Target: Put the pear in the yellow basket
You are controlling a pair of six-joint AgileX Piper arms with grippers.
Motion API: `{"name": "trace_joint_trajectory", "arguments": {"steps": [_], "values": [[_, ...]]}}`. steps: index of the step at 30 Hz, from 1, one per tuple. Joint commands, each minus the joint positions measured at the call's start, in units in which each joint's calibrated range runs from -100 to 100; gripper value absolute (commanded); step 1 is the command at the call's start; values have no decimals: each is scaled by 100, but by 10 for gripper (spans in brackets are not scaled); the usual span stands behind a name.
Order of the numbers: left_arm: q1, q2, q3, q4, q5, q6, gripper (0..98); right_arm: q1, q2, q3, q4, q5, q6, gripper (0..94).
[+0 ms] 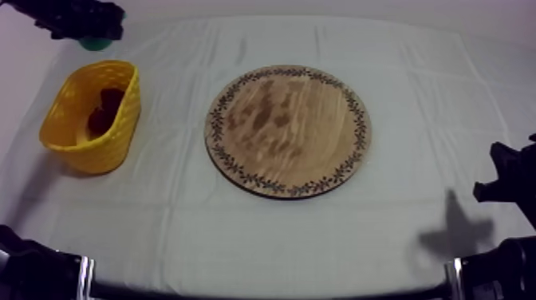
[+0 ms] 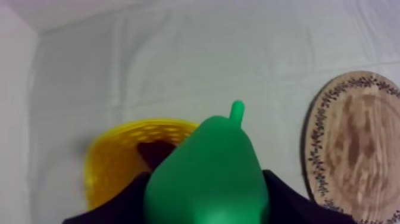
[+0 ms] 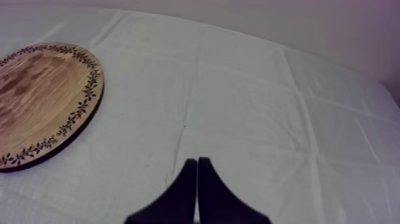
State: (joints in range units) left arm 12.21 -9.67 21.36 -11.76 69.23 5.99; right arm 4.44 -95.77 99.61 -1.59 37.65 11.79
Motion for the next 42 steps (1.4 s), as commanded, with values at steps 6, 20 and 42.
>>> {"name": "trace_joint_trajectory", "arguments": {"steps": [6, 20, 42], "values": [[-537, -43, 78, -110, -23, -114, 516, 1, 1, 5, 0, 1, 0, 5], [-609, 290, 1213, -96, -150, -59, 484, 1, 1, 5, 0, 1, 2, 5], [-656, 635, 1597, -180, -412, 131, 769, 1, 1, 5, 0, 1, 0, 5]]}}
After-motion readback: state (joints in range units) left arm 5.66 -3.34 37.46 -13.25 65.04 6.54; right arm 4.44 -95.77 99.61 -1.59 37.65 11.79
